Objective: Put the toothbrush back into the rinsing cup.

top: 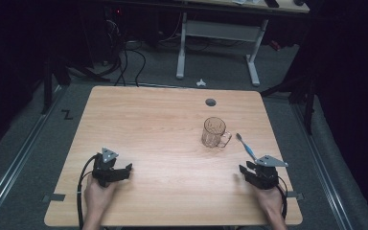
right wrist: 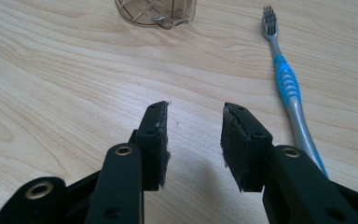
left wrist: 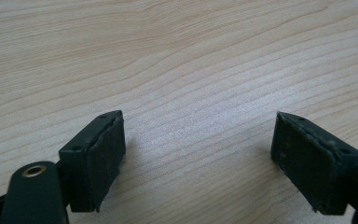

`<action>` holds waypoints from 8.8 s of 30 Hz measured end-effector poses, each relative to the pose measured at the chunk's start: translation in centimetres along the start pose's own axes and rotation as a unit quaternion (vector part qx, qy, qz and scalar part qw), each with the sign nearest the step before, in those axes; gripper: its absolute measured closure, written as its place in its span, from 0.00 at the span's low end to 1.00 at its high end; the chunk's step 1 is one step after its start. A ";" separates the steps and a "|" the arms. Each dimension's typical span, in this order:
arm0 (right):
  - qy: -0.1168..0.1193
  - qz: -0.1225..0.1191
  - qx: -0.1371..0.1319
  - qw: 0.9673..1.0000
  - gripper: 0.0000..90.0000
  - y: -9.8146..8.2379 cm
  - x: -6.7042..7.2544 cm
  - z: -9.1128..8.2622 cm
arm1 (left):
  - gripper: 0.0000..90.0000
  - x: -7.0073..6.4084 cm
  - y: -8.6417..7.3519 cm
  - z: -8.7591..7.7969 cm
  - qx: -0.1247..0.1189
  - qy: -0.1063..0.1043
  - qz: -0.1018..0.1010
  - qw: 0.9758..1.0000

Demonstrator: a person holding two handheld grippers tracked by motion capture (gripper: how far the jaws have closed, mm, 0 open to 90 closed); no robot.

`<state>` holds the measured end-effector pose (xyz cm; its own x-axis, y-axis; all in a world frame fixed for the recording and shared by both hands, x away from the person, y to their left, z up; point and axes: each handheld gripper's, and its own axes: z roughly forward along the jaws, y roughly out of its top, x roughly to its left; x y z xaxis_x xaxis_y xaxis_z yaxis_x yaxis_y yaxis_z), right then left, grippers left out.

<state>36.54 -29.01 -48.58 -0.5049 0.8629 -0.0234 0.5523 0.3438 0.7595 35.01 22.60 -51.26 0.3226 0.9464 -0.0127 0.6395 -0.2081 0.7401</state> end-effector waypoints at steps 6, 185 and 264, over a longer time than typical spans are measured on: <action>-0.006 0.003 0.006 1.000 0.66 0.2 -0.6 -0.3 | 0.20 0.0 0.0 0.0 0.000 0.000 0.000 1.000; 0.013 -0.029 0.205 0.978 0.87 11.4 -5.3 3.6 | 0.20 0.0 0.0 0.0 0.000 0.000 0.000 1.000; 0.118 -0.023 0.003 0.993 0.89 13.2 -1.3 -1.3 | 0.20 0.0 0.0 0.0 0.000 0.001 0.000 1.000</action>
<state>43.59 -26.08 -37.71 -0.6703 0.7359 0.0957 0.5294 0.3838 0.7566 35.00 22.59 -51.26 0.3219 0.9467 -0.0118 0.6392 -0.2081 0.7404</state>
